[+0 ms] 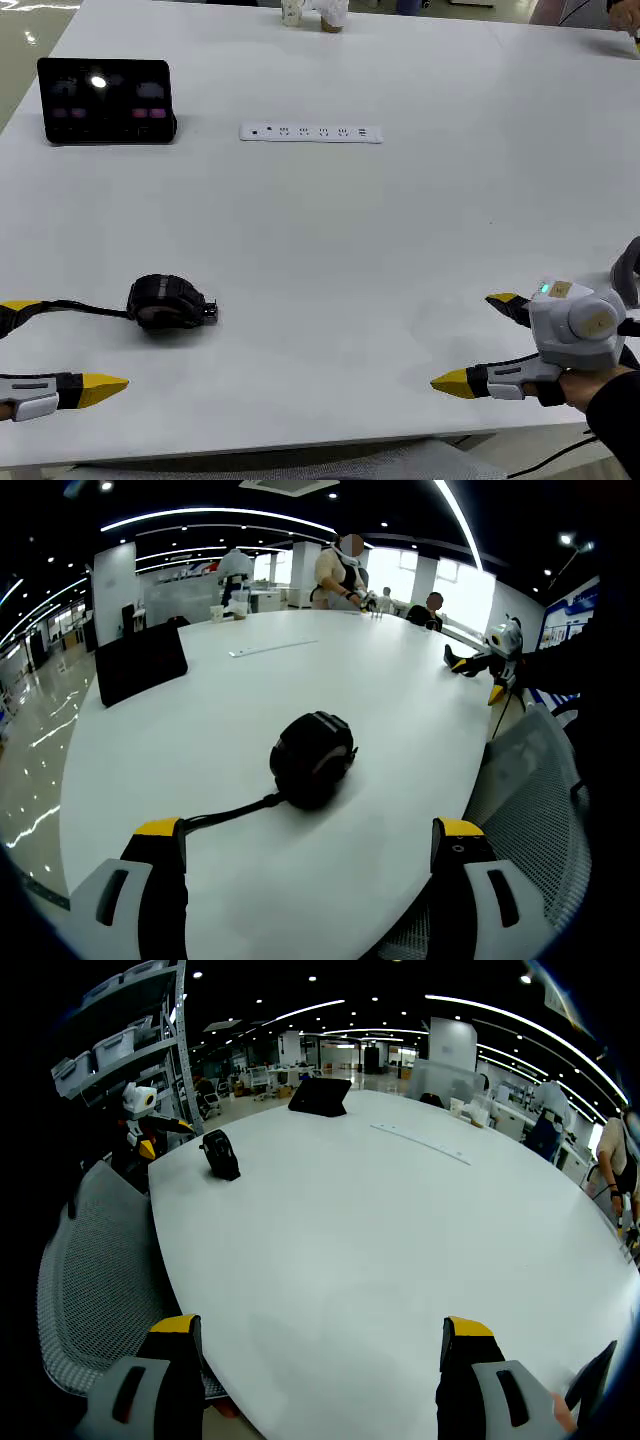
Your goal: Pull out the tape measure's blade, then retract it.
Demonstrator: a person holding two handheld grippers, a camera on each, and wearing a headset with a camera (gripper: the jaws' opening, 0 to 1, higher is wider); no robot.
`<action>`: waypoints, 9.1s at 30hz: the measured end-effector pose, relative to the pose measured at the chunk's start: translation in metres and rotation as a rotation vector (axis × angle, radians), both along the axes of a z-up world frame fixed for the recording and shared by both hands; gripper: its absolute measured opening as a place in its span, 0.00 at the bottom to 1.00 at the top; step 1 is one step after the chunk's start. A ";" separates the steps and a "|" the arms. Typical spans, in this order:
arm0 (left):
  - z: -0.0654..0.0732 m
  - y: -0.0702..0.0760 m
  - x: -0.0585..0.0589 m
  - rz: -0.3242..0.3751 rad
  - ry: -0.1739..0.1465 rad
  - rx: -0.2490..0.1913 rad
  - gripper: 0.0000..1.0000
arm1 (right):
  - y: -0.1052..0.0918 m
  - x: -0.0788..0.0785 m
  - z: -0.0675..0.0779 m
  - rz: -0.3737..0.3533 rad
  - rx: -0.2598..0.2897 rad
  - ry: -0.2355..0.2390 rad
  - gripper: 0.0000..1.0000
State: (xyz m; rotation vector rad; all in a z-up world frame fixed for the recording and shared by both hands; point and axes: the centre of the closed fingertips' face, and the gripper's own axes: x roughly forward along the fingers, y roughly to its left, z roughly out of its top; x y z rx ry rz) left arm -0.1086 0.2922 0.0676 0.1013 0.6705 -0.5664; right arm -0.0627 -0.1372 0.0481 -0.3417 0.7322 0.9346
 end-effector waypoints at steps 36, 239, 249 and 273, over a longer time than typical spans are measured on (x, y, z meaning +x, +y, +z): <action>0.000 -0.006 0.001 -0.090 0.001 0.009 0.96 | 0.010 0.007 -0.002 0.016 0.003 -0.016 0.99; -0.051 -0.076 0.081 -0.746 0.077 0.424 0.33 | 0.337 0.031 -0.058 0.719 -0.050 -0.048 0.20; -0.052 -0.077 0.080 -0.751 0.082 0.428 0.33 | 0.336 0.027 -0.064 0.738 -0.073 -0.024 0.11; -0.050 -0.078 0.079 -0.734 0.067 0.437 0.33 | 0.333 0.027 -0.062 0.735 -0.069 -0.014 0.10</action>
